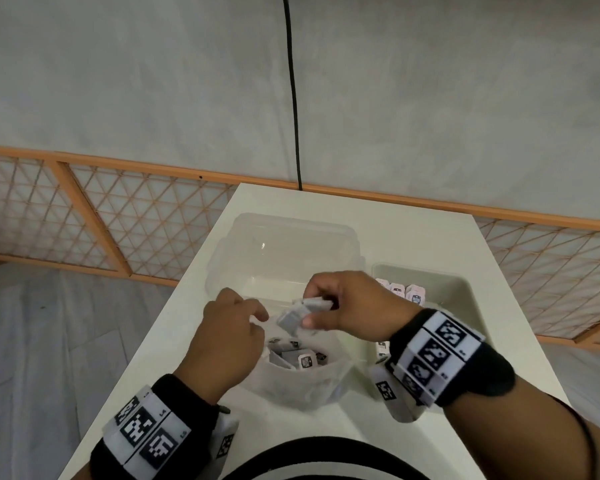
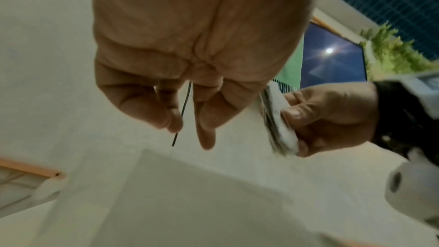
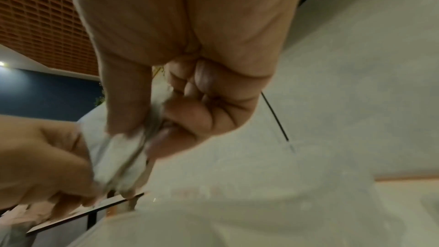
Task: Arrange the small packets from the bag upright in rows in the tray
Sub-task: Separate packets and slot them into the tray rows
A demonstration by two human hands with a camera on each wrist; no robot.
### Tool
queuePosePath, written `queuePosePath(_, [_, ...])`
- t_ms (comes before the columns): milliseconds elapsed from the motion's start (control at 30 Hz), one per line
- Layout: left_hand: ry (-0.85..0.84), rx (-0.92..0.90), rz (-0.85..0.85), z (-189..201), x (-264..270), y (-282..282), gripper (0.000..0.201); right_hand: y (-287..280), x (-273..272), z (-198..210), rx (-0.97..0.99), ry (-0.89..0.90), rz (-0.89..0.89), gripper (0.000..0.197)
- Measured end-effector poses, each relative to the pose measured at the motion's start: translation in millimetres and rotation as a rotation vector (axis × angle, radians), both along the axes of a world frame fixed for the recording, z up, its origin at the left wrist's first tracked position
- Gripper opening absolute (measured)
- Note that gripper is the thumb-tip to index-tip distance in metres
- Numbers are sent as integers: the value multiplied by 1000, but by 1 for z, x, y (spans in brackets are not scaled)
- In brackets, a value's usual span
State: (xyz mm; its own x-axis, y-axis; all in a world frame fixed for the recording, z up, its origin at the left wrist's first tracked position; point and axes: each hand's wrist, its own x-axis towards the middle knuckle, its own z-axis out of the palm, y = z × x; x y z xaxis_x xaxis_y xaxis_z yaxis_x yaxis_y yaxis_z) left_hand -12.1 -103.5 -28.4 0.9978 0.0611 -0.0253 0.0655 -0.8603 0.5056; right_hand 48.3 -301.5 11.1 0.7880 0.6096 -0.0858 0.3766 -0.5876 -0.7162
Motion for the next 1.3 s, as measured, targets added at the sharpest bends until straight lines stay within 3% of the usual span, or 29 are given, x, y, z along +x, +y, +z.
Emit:
queuePosePath(33, [-42, -61, 12, 8, 2, -2, 17, -6, -2, 5, 88, -50, -46, 17])
queuePosePath(100, [-6, -348, 48, 24, 8, -10, 39, -15, -6, 12, 231, -235, -119, 15])
queuePosePath(200, [326, -953, -1, 50, 18, -30, 69, -25, -12, 14, 303, -627, -166, 14])
queuePosePath(300, [438, -1238, -174, 60, 26, -48, 53, -34, -15, 3, 319, -764, -177, 14])
queuePosePath(400, [376, -1263, -205, 61, 32, -65, 27, -47, -16, -2, 353, -766, -200, 14])
queuePosePath(533, [262, -1198, -210, 58, 43, -85, 18, -69, -16, 2, 461, -560, -253, 37])
queuePosePath(700, [158, -1065, -229, 54, 56, -106, 16, -82, -15, 10, 501, -377, -545, 11])
queuePosePath(833, [147, -1091, -244, 48, 64, -123, 16, -88, -4, 9, 569, -124, -639, 14])
queuePosePath(1033, [174, -1139, -268, 38, 77, -135, 21, -100, 9, 2, 701, 130, -633, 16])
queuePosePath(1200, [336, -1345, -167, 33, 85, -136, 27, -112, 21, -6, 852, 367, -606, 12])
queuePosePath(1300, [386, -1409, -137, 30, 87, -134, 31, -116, 23, -10, 850, 422, -575, 13])
